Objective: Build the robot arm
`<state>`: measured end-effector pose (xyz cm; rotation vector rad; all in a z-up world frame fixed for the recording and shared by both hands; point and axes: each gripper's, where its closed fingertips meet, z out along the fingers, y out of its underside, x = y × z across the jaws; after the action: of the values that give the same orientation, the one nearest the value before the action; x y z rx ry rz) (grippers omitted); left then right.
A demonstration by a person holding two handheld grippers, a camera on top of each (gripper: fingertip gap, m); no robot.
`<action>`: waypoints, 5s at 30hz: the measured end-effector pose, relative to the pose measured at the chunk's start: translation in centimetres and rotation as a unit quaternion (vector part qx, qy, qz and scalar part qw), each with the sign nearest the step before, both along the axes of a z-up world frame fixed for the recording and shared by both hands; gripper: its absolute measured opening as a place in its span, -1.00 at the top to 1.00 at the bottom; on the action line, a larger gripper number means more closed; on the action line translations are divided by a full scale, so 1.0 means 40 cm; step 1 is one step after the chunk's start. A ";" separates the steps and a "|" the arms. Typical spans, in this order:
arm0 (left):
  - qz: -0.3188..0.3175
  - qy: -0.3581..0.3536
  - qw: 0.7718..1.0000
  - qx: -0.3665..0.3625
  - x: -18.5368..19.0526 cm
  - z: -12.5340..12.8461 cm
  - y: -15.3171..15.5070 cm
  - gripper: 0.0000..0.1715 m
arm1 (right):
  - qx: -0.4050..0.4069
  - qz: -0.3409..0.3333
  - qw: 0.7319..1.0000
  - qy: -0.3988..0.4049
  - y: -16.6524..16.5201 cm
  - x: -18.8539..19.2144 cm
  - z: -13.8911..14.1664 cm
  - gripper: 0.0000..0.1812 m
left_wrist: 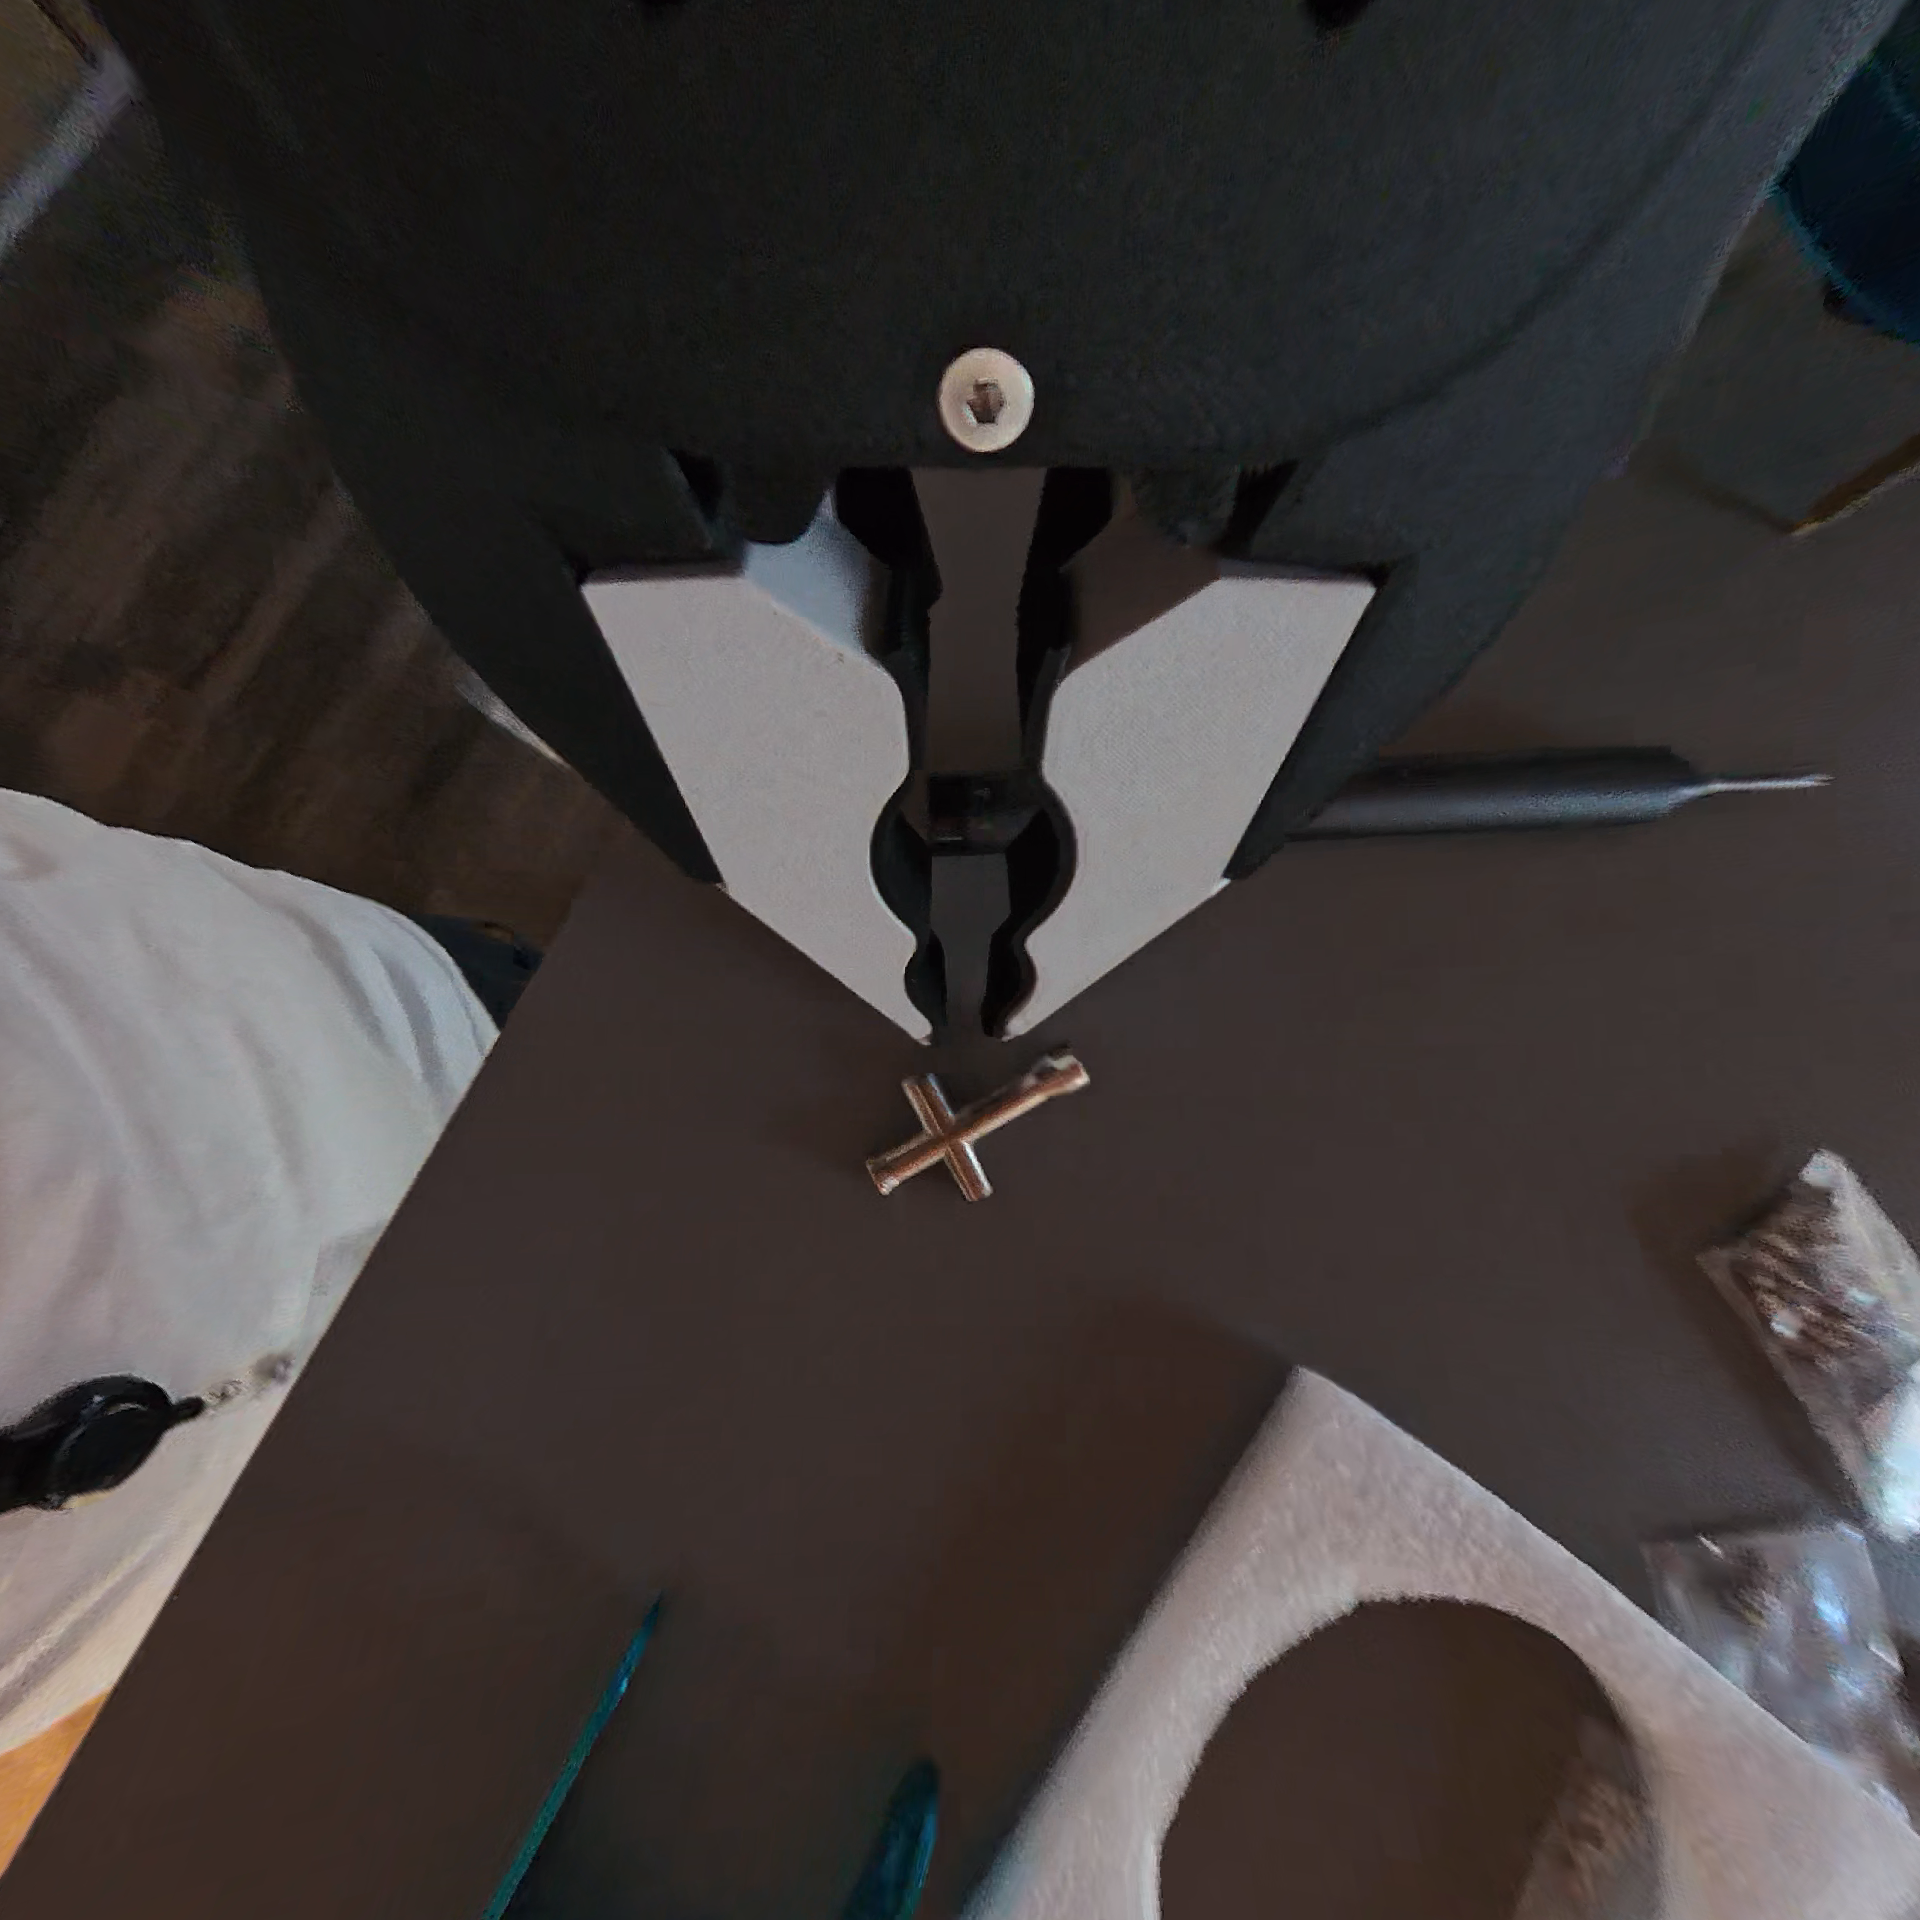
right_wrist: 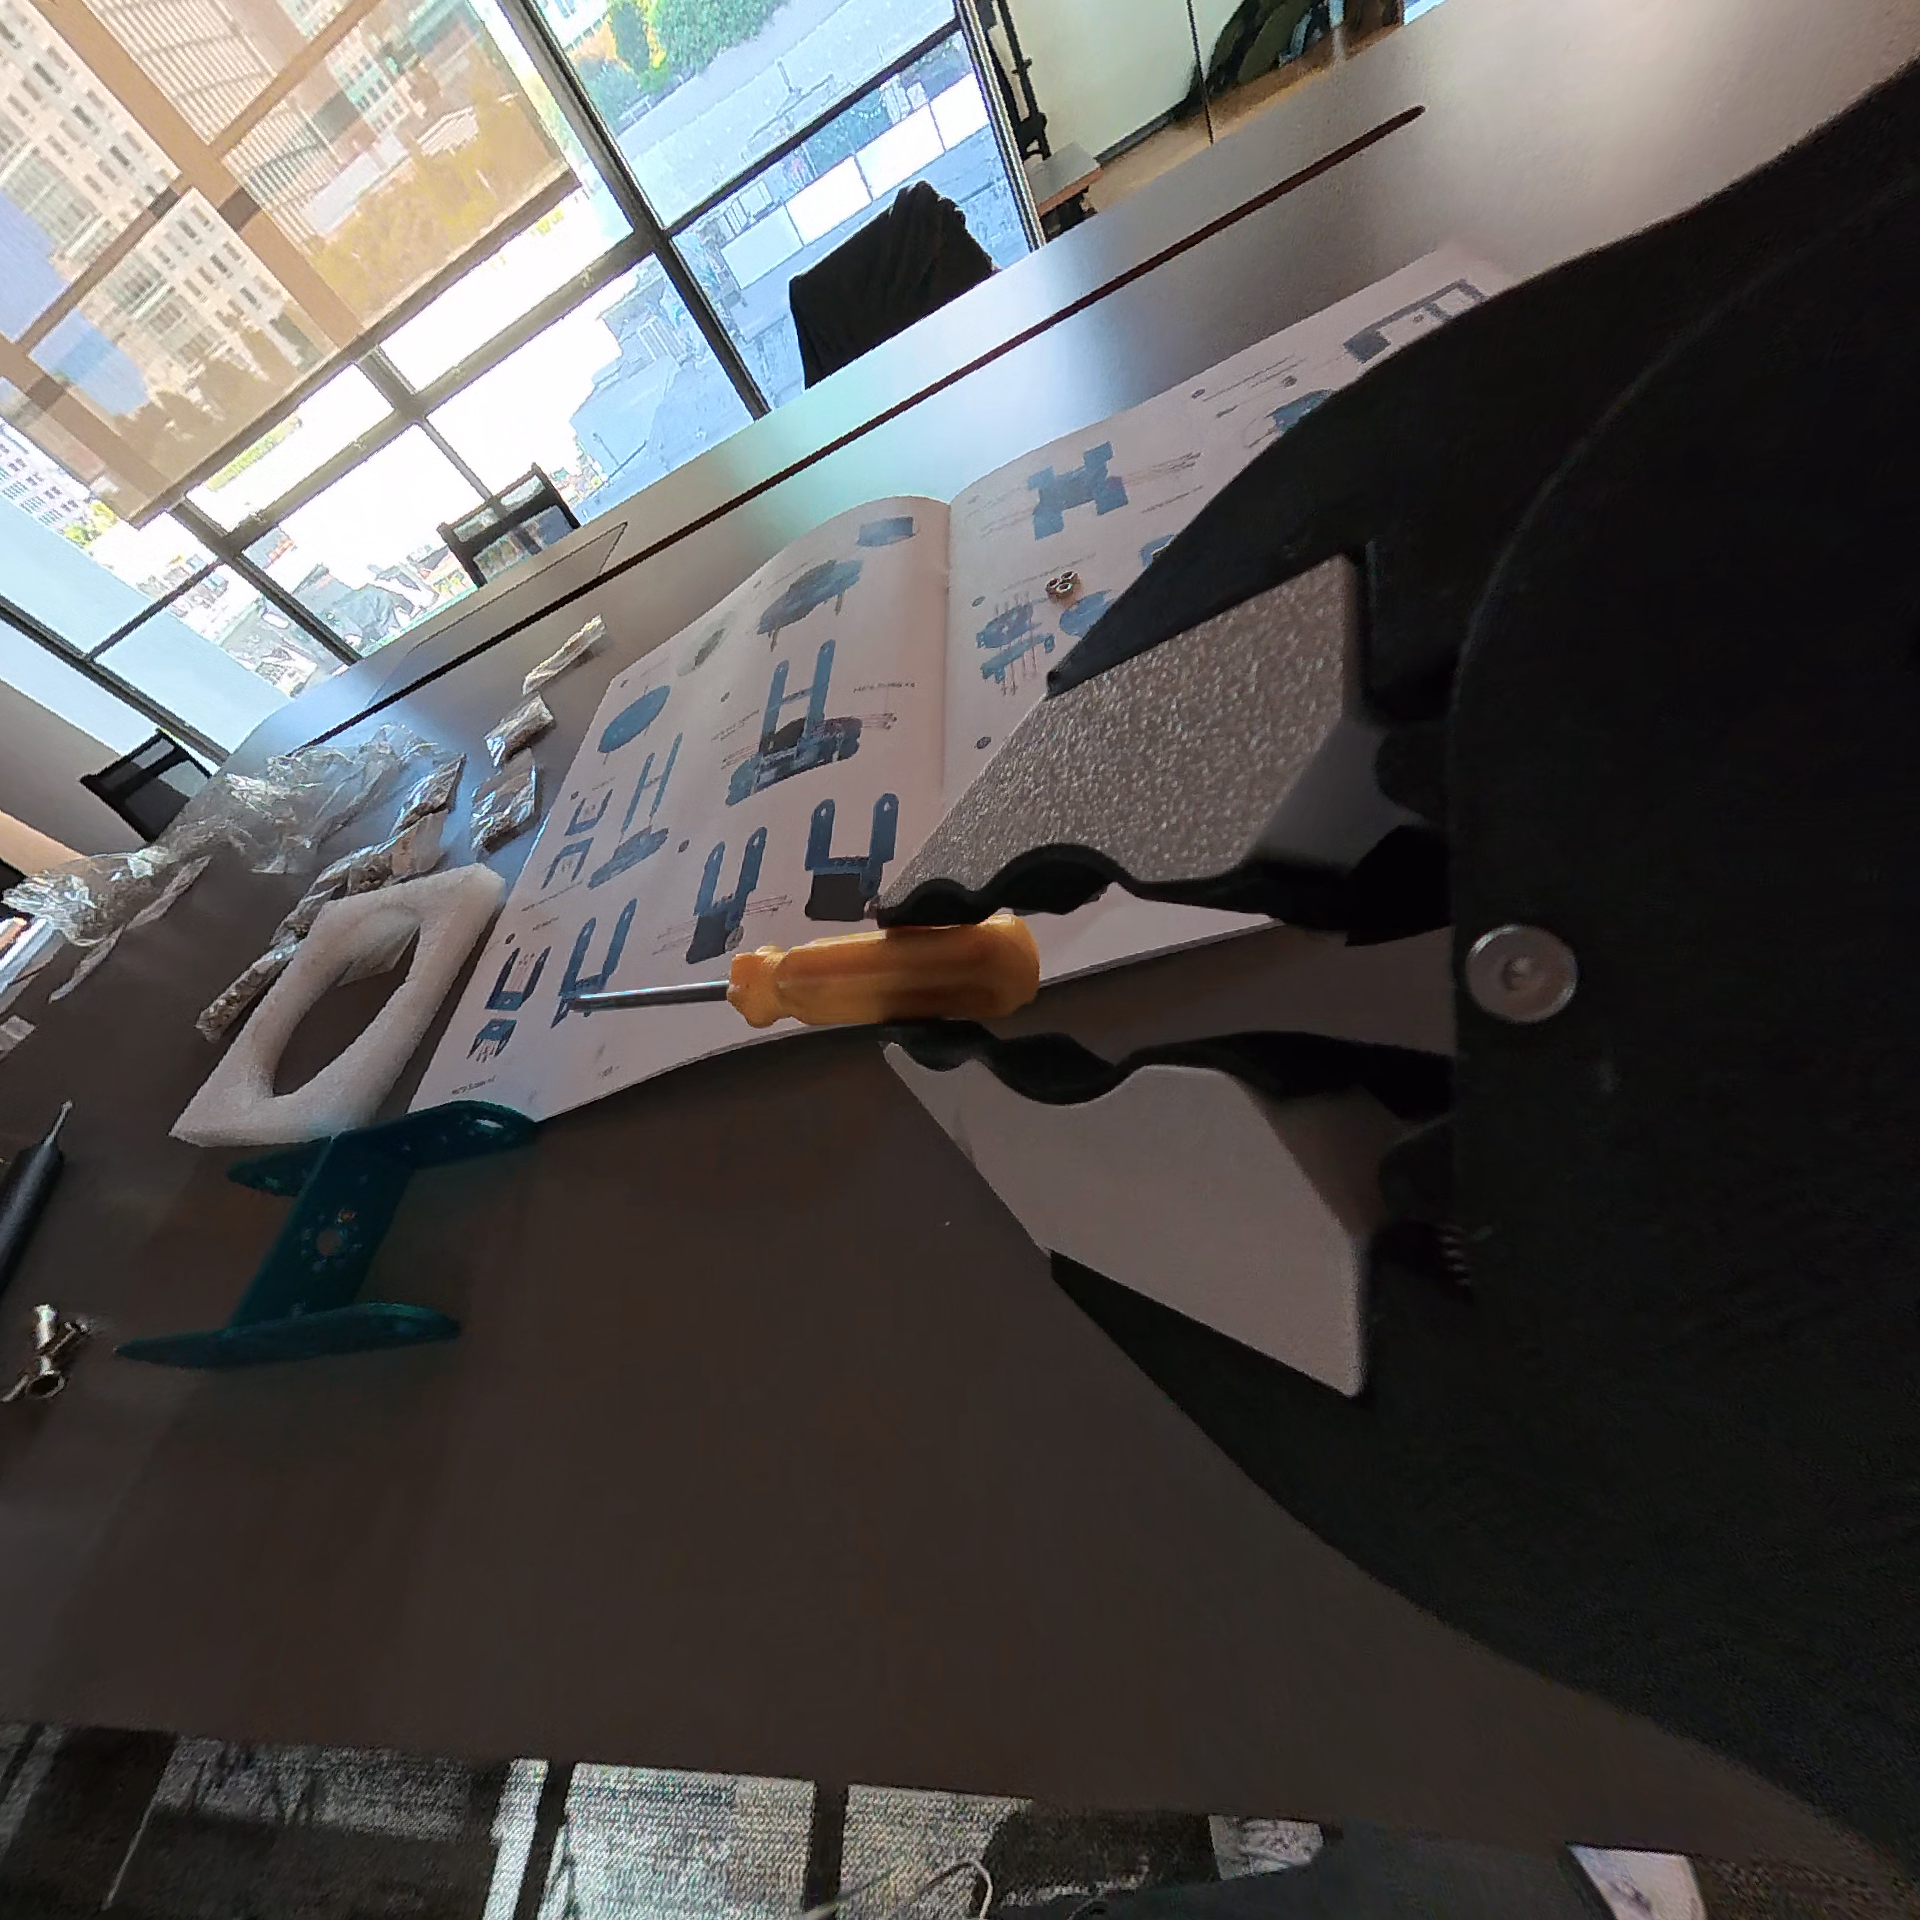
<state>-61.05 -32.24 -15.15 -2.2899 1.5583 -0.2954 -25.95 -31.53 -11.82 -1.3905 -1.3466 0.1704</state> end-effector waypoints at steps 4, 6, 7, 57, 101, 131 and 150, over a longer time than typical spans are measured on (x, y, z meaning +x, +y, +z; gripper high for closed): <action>-0.077 -0.033 0.987 0.135 0.008 0.055 0.045 0.70 | -0.017 0.030 0.999 0.017 -0.019 -0.018 0.010 0.81; -0.115 0.011 0.985 0.131 0.004 0.032 0.038 0.68 | -0.029 0.045 0.998 0.026 -0.026 -0.024 0.018 0.81; -0.126 0.027 0.984 0.122 0.008 0.022 0.034 0.60 | -0.037 0.053 0.997 0.034 -0.029 -0.028 0.023 0.81; -0.148 -0.096 0.982 0.062 0.056 -0.023 0.028 0.93 | -0.181 -0.027 0.972 -0.147 -0.064 -0.136 -0.085 0.80; -0.277 -0.105 0.954 0.045 0.338 -0.002 0.045 0.93 | -0.115 0.036 0.983 -0.137 -0.015 -0.188 -0.054 0.80; -0.315 -0.103 0.941 0.062 0.366 -0.003 0.046 0.94 | -0.113 0.057 0.987 -0.097 -0.014 -0.182 -0.040 0.80; -0.337 -0.065 0.925 0.165 0.376 -0.003 0.071 0.94 | -0.123 0.057 0.988 -0.075 0.000 -0.170 -0.048 0.80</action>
<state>-46.00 -29.40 -15.28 -1.3992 2.0933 -0.3127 -32.74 -31.52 -13.73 -1.5569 -1.5724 0.3213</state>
